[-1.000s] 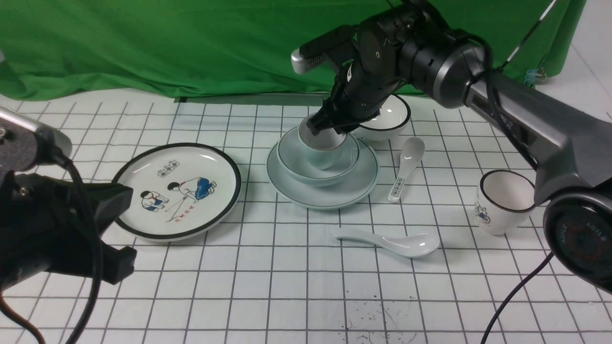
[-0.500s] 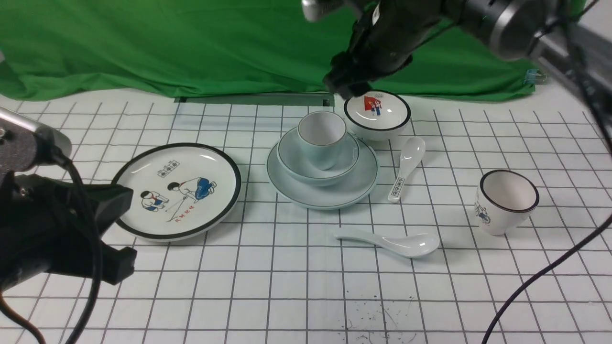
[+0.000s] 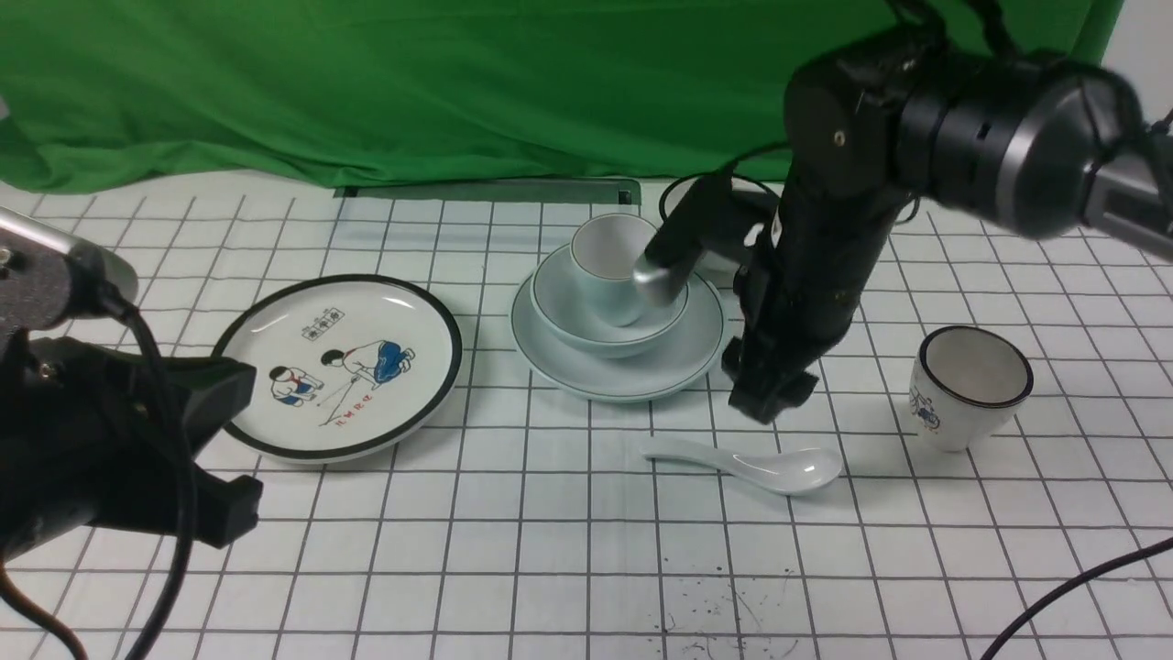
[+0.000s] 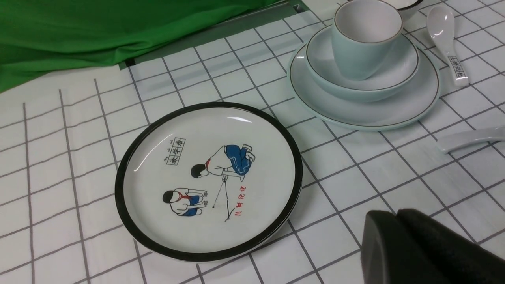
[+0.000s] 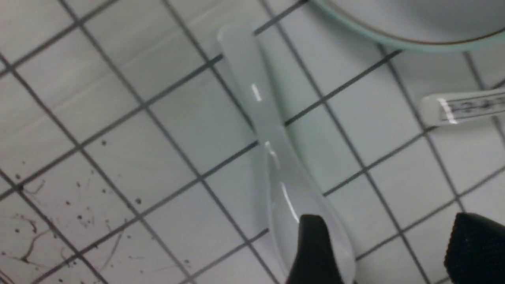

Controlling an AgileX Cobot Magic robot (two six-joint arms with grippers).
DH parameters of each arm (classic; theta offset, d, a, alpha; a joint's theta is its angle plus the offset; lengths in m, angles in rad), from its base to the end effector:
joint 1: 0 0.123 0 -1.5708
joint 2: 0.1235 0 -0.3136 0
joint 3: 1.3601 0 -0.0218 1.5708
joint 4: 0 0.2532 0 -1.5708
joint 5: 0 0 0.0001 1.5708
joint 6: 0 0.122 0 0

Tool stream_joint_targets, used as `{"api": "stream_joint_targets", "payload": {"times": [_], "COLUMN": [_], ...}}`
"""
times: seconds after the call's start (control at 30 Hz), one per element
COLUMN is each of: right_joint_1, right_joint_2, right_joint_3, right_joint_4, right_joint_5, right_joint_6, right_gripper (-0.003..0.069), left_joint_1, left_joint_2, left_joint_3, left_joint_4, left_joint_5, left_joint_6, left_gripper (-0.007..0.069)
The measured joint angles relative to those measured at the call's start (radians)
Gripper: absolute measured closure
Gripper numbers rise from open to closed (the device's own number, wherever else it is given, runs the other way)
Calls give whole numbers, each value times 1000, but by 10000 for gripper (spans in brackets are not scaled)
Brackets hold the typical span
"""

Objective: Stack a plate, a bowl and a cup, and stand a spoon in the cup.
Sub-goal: Use the right arm to grab a blue soup spoon

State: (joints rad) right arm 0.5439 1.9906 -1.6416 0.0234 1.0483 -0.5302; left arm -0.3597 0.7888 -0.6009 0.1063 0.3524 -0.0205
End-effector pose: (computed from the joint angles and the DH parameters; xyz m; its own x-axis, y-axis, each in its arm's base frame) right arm 0.3784 0.2317 0.2291 -0.4595 -0.8569 -0.2337 -0.8630 0.4929 -0.1108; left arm 0.1625 -0.0563 0.3140 -0.3815 0.2281 -0.8958 0.3522 0.9318 0.0872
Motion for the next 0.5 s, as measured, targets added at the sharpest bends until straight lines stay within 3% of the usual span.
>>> {"api": "stream_joint_targets", "payload": {"times": [0.13, 0.37, 0.43, 0.5], "right_joint_1": [13, 30, 32, 32], "right_joint_2": [51, 134, 142, 145], "right_joint_3": [22, 24, 24, 24], "right_joint_4": [12, 51, 53, 53], "right_joint_5": [-66, -127, -144, -147], "right_joint_6": [-16, -42, -43, -43], "right_gripper": [144, 146, 204, 338], "left_joint_1": [0, 0, 0, 0], "left_joint_2": [0, 0, 0, 0], "left_joint_3": [0, 0, 0, 0], "left_joint_4": [0, 0, 0, 0], "left_joint_5": [0, 0, 0, 0], "left_joint_6": [0, 0, 0, 0], "left_gripper": [656, 656, 656, 656]}}
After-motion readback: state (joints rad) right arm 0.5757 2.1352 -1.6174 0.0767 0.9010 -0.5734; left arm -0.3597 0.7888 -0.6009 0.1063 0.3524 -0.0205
